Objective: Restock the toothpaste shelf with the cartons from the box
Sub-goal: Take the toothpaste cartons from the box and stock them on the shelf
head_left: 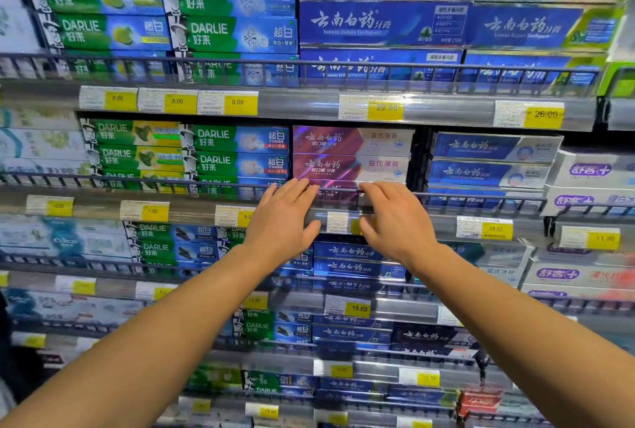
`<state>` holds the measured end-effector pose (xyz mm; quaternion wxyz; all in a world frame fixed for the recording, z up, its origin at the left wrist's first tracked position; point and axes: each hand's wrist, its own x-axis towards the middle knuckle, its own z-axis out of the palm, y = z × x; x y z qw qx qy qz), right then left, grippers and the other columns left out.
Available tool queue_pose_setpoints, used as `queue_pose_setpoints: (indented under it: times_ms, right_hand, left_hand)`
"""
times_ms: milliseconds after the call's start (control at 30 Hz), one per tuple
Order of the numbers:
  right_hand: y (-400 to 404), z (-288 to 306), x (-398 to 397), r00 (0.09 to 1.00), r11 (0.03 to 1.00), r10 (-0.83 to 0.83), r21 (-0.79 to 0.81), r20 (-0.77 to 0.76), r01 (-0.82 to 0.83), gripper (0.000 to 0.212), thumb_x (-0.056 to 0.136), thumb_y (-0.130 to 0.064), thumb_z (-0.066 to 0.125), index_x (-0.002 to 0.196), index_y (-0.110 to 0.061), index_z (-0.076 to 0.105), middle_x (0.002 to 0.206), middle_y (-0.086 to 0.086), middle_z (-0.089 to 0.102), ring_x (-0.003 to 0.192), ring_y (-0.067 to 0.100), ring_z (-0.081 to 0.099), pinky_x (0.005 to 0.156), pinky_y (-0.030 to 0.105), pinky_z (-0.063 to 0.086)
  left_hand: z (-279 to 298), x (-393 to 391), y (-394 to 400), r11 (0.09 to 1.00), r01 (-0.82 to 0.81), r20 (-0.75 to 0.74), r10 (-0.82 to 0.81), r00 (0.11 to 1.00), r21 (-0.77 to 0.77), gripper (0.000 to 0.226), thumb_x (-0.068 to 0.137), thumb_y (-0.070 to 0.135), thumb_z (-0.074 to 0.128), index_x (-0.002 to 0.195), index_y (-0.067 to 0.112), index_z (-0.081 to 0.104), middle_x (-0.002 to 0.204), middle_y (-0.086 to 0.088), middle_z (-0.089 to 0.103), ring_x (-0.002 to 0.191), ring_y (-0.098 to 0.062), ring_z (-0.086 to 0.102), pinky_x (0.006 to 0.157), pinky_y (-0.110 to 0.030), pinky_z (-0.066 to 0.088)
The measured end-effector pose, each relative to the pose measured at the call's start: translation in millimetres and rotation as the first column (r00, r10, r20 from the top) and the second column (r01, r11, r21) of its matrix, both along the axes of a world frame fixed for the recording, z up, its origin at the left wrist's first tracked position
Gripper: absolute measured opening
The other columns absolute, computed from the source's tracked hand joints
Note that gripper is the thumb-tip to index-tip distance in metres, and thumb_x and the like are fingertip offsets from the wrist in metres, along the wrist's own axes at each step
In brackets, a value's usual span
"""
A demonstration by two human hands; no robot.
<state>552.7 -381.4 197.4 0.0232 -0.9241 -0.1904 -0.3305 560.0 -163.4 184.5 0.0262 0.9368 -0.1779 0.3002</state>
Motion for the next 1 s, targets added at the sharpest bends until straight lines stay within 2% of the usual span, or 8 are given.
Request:
queue_pose_setpoints:
  times_ms: [100,200,300,500,600,767,1000]
  right_hand:
    - [-3,1,0,0.999,1.0,0.006,-0.004,0.05,-0.006,0.053,0.087,-0.033,0.056,0.134,-0.011,0.048,0.13,0.007,0.055,0.118,0.027,0.048,0.105,0.036,0.035]
    - [-4,0,2,0.994,0.998,-0.031,-0.058,0.106,0.037,0.059,0.086,-0.039,0.055,0.136,-0.011,0.045,0.142,0.012,0.045,0.129,0.031,0.04,0.112,0.04,0.03]
    - [-3,-4,4,0.993,0.991,-0.076,-0.105,0.088,0.085,0.065,0.086,-0.043,0.055,0.141,-0.01,0.041,0.147,0.016,0.04,0.135,0.036,0.036,0.114,0.046,0.029]
    - [-3,-8,6,0.992,0.979,-0.123,-0.159,0.037,0.128,0.07,0.086,-0.047,0.054,0.145,-0.013,0.036,0.149,0.014,0.038,0.137,0.038,0.032,0.114,0.048,0.027]
    - [-5,-5,6,0.993,0.989,-0.093,-0.107,0.073,0.1,0.067,0.085,-0.043,0.055,0.142,-0.012,0.04,0.148,0.015,0.039,0.136,0.038,0.034,0.114,0.048,0.028]
    - [-7,13,11,0.984,0.988,-0.144,-0.032,0.106,0.149,0.067,0.087,-0.047,0.039,0.144,-0.012,0.039,0.148,0.015,0.038,0.133,0.041,0.035,0.11,0.051,0.031]
    - [-5,15,16,0.977,0.978,-0.19,-0.064,0.097,0.197,0.069,0.087,-0.051,0.035,0.144,-0.014,0.038,0.148,0.015,0.037,0.135,0.041,0.032,0.111,0.051,0.029]
  left_hand:
    - [4,-2,-1,1.0,0.001,0.04,0.0,0.999,-0.024,0.067,0.093,0.047,0.046,0.15,0.02,0.024,0.158,-0.002,0.019,0.147,-0.023,0.011,0.12,-0.04,0.01]
    - [6,0,-2,0.999,-0.039,-0.019,0.039,0.999,0.014,0.076,0.093,0.053,0.041,0.153,0.022,0.007,0.161,0.0,-0.002,0.147,-0.02,-0.007,0.12,-0.042,0.004]
    - [5,3,-2,0.997,-0.068,-0.067,0.07,0.995,0.036,0.08,0.093,0.056,0.04,0.153,0.022,-0.001,0.16,0.0,-0.011,0.147,-0.02,-0.012,0.12,-0.042,0.001]
    - [5,5,-2,0.997,-0.067,-0.069,0.069,0.995,0.037,0.08,0.093,0.056,0.039,0.153,0.021,-0.002,0.16,0.0,-0.011,0.147,-0.019,-0.012,0.12,-0.041,0.001]
    - [6,4,-2,0.998,-0.053,-0.049,0.054,0.997,0.017,0.08,0.093,0.055,0.041,0.153,0.021,0.0,0.161,-0.001,-0.009,0.147,-0.02,-0.012,0.12,-0.042,0.001]
    - [21,6,-9,0.999,-0.04,0.055,0.039,0.998,0.014,0.08,0.092,0.055,0.041,0.153,0.023,-0.001,0.16,-0.002,-0.012,0.146,-0.022,-0.018,0.119,-0.045,-0.003]
    - [32,15,-8,0.993,-0.101,0.024,0.1,0.995,0.06,0.081,0.09,0.059,0.038,0.152,0.027,-0.003,0.161,-0.003,-0.004,0.146,-0.026,-0.013,0.118,-0.051,-0.002]
